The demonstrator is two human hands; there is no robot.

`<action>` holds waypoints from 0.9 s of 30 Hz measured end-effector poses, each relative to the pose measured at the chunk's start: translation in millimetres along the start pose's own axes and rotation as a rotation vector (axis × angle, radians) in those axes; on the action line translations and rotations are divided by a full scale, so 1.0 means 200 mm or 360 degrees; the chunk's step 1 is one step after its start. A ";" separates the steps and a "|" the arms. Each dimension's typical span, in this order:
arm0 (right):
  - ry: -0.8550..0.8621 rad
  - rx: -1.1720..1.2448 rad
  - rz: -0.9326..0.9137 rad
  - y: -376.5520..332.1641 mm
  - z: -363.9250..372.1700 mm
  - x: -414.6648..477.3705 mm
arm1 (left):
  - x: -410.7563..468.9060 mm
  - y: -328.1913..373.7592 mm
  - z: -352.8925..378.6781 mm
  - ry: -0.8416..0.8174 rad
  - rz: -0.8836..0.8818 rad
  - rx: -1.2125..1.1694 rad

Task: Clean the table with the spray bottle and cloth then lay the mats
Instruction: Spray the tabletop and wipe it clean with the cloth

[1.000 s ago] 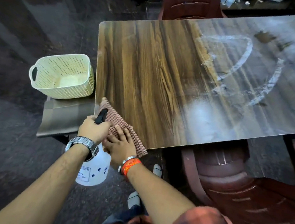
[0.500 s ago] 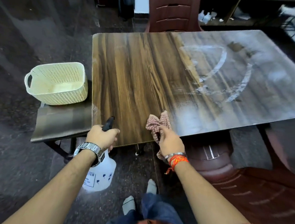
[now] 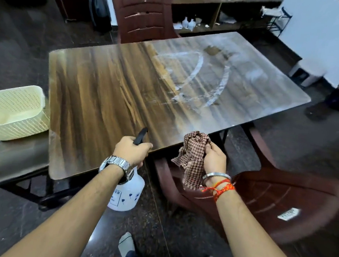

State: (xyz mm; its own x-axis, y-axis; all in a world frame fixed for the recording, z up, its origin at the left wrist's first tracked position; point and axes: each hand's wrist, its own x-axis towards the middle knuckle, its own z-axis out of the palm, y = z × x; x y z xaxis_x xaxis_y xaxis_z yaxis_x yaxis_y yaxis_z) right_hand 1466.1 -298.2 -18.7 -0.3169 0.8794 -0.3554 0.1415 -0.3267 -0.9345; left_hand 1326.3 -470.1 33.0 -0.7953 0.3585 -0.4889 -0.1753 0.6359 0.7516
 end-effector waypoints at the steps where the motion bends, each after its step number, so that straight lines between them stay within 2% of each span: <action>1: -0.0008 -0.0015 -0.0015 -0.02 -0.09 0.02 | -0.03 0.05 0.09 0.0004 0.0011 0.0010; 5: 0.0051 -0.0264 -0.0201 -0.10 -0.47 0.18 | -0.15 0.23 0.50 0.0093 0.0064 0.0004; 12: -0.0091 -0.0594 -0.0411 -0.34 -1.08 0.45 | -0.39 0.54 1.16 0.0238 0.0099 -0.0150; 17: -0.0247 -0.0614 -0.0550 -0.50 -1.26 0.67 | -0.43 0.70 1.45 0.0259 0.0083 -0.0205; 20: -0.0228 -0.0613 -0.0595 -0.54 -1.32 0.81 | -0.38 0.80 1.58 0.0261 0.0112 -0.0143; 27: -0.0242 -0.0594 -0.0517 -0.62 -1.53 1.23 | -0.02 1.10 1.94 0.0206 0.0098 -0.0156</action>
State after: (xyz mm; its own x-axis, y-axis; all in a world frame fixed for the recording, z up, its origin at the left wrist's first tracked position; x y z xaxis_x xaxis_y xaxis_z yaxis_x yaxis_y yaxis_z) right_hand 1657.1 64.1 16.0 -0.5287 0.8457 -0.0729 0.3296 0.1254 -0.9358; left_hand 1515.6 -66.7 29.1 -0.8731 0.2997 -0.3845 -0.1750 0.5434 0.8210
